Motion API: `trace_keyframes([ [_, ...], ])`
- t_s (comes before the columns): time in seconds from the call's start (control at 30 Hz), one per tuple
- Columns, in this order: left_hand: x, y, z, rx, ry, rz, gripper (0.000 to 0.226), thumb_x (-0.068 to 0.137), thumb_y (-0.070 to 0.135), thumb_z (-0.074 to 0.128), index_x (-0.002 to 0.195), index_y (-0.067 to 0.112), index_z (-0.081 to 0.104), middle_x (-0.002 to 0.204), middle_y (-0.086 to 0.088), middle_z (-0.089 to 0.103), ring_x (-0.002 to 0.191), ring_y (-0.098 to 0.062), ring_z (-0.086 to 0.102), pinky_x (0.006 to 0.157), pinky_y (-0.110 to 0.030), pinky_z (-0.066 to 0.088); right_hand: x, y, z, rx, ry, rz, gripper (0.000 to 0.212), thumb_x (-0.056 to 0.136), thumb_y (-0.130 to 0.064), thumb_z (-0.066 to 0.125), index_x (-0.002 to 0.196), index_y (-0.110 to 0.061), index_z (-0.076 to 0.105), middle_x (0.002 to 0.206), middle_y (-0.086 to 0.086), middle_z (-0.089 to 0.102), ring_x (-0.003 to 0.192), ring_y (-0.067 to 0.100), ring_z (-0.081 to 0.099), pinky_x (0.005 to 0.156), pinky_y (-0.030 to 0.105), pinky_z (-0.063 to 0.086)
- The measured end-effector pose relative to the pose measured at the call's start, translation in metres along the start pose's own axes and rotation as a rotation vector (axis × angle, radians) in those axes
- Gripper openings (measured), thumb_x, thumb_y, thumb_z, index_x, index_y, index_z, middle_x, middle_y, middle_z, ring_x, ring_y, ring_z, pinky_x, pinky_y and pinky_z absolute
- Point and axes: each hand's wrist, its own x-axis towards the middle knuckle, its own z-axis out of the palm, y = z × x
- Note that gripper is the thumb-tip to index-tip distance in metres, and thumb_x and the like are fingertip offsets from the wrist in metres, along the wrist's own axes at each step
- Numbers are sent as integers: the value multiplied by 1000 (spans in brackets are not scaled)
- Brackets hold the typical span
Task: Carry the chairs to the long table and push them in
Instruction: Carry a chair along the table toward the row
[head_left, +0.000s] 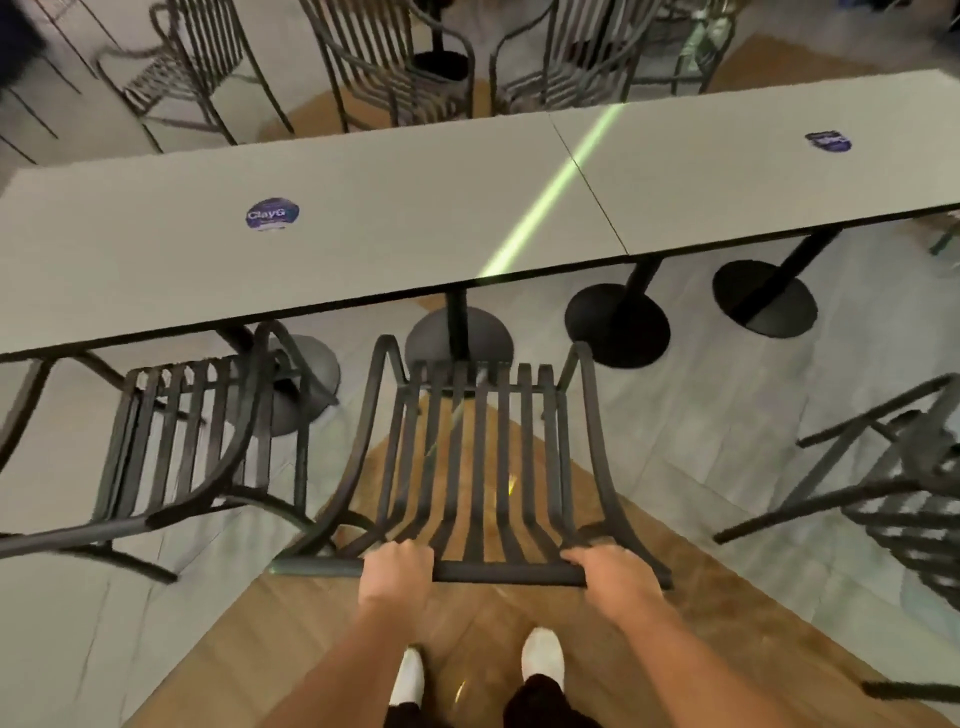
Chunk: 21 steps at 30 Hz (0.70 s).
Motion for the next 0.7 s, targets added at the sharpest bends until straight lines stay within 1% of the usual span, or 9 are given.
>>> trace_keyframes([
  [0.17,19,16,-10,-29,-20,-93,25,104,14,46,114,23,67,110,1,71,105,-22,68,88,-36,54,36,19,-27,-63,1,-77,67,99,-6,52,149,-49,44,143,2,58,128,26,58,106,40,50],
  [0.3,38,20,-18,-65,-33,-135,21,102,14,50,114,23,65,107,1,72,103,-23,67,91,-37,52,61,28,-42,-78,37,-100,65,99,-10,57,147,-52,45,141,1,60,126,24,59,105,40,50],
  [0.4,57,19,-22,-105,-28,-148,17,101,15,55,113,22,64,103,1,71,99,-21,68,92,-37,51,82,33,-57,-86,66,-114,65,98,-9,55,145,-53,47,138,-1,61,123,23,60,102,39,51],
  [0.5,77,16,-32,-149,-46,-147,17,102,19,57,118,21,61,103,0,69,100,-21,67,95,-38,50,104,36,-76,-86,65,-105,63,98,-9,55,143,-53,48,135,-1,62,121,23,60,102,39,51],
  [0.6,95,17,-41,-184,-51,-155,17,102,20,58,119,20,60,102,-1,69,98,-21,67,94,-39,49,125,39,-93,-95,50,-98,63,98,-12,58,143,-54,48,134,-1,62,119,23,61,101,39,51],
  [0.7,113,17,-49,-207,-54,-156,17,102,20,57,118,21,62,101,0,69,95,-20,68,89,-36,50,146,42,-111,-131,44,-98,65,97,-12,59,143,-56,46,133,-2,62,117,24,61,100,40,51],
])
